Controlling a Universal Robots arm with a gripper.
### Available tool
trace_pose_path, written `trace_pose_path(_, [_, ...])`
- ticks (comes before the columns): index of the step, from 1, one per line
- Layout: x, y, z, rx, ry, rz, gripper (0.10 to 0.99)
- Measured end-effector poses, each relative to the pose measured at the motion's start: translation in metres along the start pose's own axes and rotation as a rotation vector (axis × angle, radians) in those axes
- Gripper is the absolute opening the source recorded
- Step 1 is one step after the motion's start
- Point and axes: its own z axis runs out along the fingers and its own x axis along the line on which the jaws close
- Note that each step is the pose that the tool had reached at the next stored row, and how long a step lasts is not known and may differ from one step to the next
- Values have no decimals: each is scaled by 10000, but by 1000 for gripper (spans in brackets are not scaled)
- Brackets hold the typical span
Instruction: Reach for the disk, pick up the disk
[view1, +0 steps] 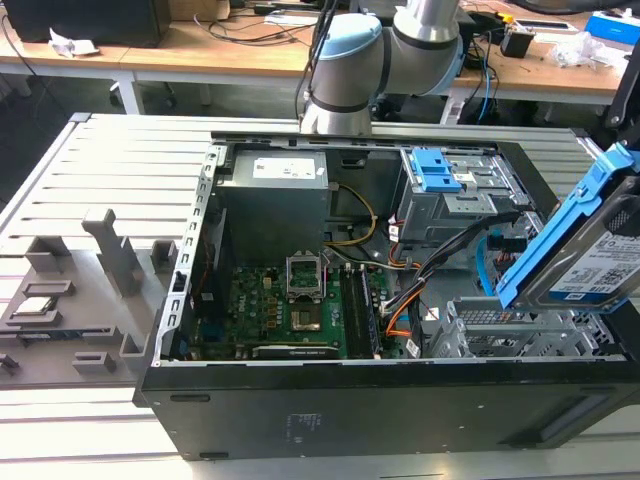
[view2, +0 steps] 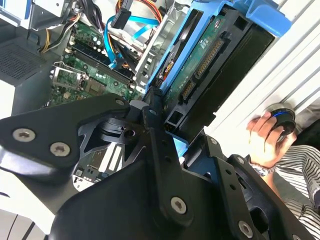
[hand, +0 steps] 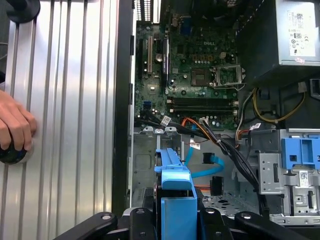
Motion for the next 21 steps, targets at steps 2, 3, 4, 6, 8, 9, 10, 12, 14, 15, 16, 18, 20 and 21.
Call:
trace_pose_path(2, [0,-10,15,-14,0,0,365])
trace_pose_path(3, [1,-20,39,-31,0,1,365])
trace_pose_path(4, [1,-21,55,-36,0,2,365])
trace_pose_path(6, [3,33,78,-36,0,0,365])
trace_pose_path(8, [6,88,91,-36,-1,1,365])
trace_pose_path(9, [10,112,107,-36,-1,1,365])
trace_pose_path(10, [12,117,124,-36,-1,1,365])
trace_pose_path(12, [12,123,165,-36,-1,-2,365])
trace_pose_path(14, [9,135,196,-37,4,-22,365])
trace_pose_path(15, [-10,158,219,-37,9,-61,365])
trace_pose_path(16, [-30,178,230,-38,12,-98,365])
trace_pose_path(18, [-46,189,236,-39,16,-132,365])
trace_pose_path(20, [-53,190,242,-39,18,-151,365])
trace_pose_path(21, [-53,191,242,-39,19,-150,365])
